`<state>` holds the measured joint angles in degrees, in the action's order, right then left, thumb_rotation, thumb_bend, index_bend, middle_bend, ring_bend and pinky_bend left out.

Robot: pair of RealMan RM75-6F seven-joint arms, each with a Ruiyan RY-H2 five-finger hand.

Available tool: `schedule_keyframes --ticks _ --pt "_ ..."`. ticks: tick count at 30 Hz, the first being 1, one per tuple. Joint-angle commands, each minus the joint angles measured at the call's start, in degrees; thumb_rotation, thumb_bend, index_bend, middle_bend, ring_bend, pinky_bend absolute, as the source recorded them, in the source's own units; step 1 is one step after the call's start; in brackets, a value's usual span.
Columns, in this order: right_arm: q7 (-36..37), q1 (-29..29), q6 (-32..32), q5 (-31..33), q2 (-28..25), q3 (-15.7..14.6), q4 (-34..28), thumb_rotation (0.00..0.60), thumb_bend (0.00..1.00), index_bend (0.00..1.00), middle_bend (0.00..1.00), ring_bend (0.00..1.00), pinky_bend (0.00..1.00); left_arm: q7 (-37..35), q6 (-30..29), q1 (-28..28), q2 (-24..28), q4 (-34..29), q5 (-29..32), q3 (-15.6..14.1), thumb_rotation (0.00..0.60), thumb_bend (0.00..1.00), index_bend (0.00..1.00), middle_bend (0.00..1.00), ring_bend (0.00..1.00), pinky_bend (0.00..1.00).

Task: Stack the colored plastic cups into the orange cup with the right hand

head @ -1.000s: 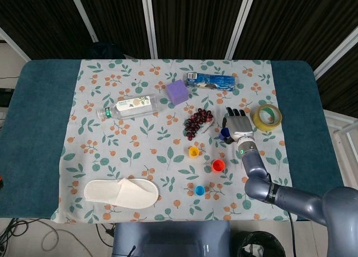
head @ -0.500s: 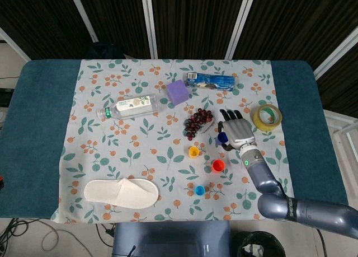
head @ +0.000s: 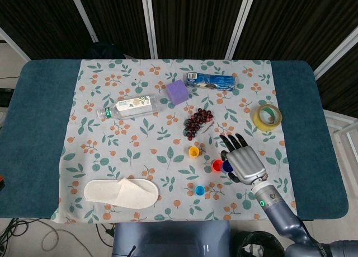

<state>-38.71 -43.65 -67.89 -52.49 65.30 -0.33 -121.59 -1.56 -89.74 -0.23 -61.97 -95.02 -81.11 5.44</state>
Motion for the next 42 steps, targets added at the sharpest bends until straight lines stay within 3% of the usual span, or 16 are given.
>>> schedule_keyframes --ticks 1,17,36,39,42 --pt "-0.30 0.81 -0.72 -0.75 2.11 -0.26 0.90 0.600 0.36 0.46 0.00 0.00 0.00 0.00 -0.03 0.04 -0.01 -0.04 0.07 0.01 0.600 0.82 0.09 0.00 0.00 0.10" --pt "-1.97 0.78 -0.17 1.60 7.60 1.78 6.56 0.600 0.36 0.46 0.00 0.00 0.00 0.00 -0.02 0.05 -0.06 0.08 0.15 0.04 0.600 0.82 0.09 0.00 0.00 0.10" --pt "-1.85 0.08 2.72 5.10 10.37 2.92 10.63 0.600 0.36 0.45 0.00 0.00 0.00 -0.10 -0.01 0.07 0.01 0.14 0.30 0.13 0.600 0.82 0.09 0.00 0.00 0.10" --pt "-1.92 0.06 2.91 5.32 10.69 2.87 11.04 0.600 0.36 0.41 0.00 0.00 0.00 -0.10 0.01 0.08 0.01 0.18 0.27 0.09 0.600 0.82 0.09 0.00 0.00 0.10" --pt "-1.75 0.02 3.22 5.60 11.00 2.95 11.36 0.600 0.36 0.29 0.00 0.00 0.00 -0.10 -0.03 0.09 0.02 0.12 0.26 0.11 0.600 0.82 0.09 0.00 0.00 0.10"
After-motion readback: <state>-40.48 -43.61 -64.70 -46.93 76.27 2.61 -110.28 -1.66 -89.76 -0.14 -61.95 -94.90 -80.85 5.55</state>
